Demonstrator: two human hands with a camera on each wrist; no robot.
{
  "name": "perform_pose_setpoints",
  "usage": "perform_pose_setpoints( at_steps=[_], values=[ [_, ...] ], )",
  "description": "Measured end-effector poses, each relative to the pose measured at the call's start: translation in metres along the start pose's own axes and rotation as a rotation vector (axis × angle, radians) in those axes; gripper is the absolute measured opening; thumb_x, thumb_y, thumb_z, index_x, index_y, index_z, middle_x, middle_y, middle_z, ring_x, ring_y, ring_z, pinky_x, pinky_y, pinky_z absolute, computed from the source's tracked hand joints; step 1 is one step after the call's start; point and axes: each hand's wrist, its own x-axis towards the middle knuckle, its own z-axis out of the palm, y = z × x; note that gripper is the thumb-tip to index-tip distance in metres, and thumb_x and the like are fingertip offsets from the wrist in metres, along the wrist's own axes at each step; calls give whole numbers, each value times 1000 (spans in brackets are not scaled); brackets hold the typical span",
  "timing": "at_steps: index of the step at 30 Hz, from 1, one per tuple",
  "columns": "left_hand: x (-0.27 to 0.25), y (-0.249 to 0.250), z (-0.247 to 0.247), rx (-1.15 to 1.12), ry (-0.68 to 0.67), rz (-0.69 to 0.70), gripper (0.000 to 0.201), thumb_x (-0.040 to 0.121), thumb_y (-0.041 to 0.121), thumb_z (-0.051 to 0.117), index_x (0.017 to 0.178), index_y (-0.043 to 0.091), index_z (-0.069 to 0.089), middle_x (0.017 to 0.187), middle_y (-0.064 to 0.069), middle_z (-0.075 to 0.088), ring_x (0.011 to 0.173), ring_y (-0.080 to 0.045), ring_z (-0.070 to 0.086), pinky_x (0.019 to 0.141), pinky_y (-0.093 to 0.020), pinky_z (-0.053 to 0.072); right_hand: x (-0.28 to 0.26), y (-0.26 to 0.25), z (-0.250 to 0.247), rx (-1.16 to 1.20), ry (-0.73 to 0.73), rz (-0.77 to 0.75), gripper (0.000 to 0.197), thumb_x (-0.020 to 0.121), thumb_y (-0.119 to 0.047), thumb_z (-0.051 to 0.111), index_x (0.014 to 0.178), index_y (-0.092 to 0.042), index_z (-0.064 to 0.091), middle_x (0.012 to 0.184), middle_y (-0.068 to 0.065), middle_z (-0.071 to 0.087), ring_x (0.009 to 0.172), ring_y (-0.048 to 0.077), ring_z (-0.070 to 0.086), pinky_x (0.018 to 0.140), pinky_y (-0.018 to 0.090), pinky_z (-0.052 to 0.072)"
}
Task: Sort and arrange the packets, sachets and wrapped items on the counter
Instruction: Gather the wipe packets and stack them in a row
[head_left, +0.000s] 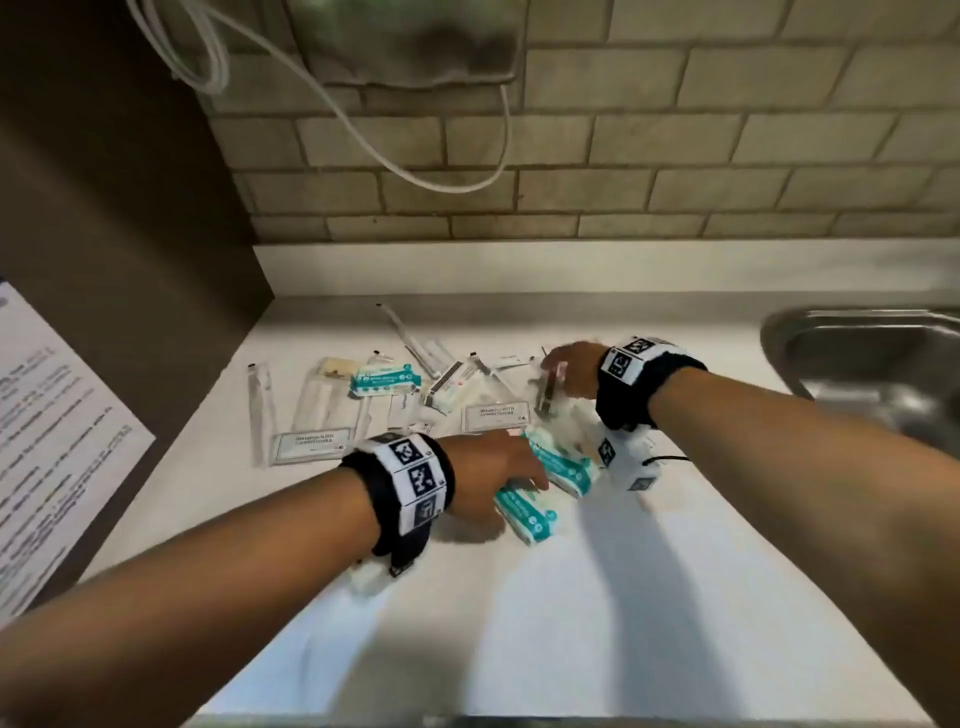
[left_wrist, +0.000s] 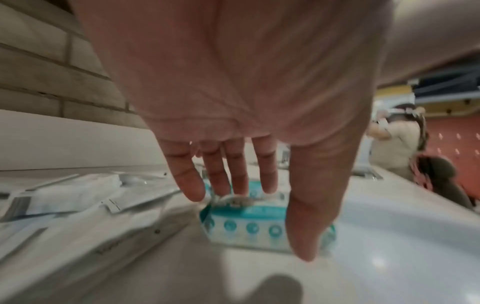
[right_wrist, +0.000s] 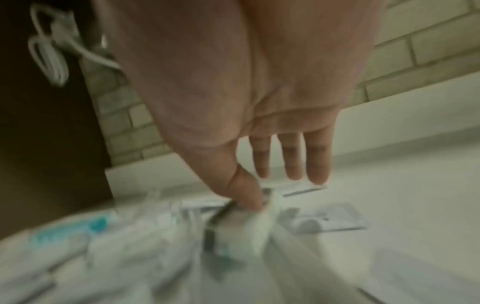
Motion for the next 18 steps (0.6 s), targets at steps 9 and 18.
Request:
perform_pose_setpoints(
  at_steps=[9,18],
  values=[
    [21,-7,-5,124,83,1,44,69,40,70,104,24,50,101,4,50,97,-16,41,75,-28,35,-19,-10,-13,-145,-18,21,63,71,-29,80,129,-27,54,128,8,41,123,31,37,94,46,48],
    [56,13,-19,148,54,-171,75,64,47,75,126,31,37,105,2,65,88,-25,62,78,-32,51,-18,-7,-48,397,97,-48,57,86,-37,63,124,-6,33,88,3,55,84,27,54,63,31,39]
  ],
)
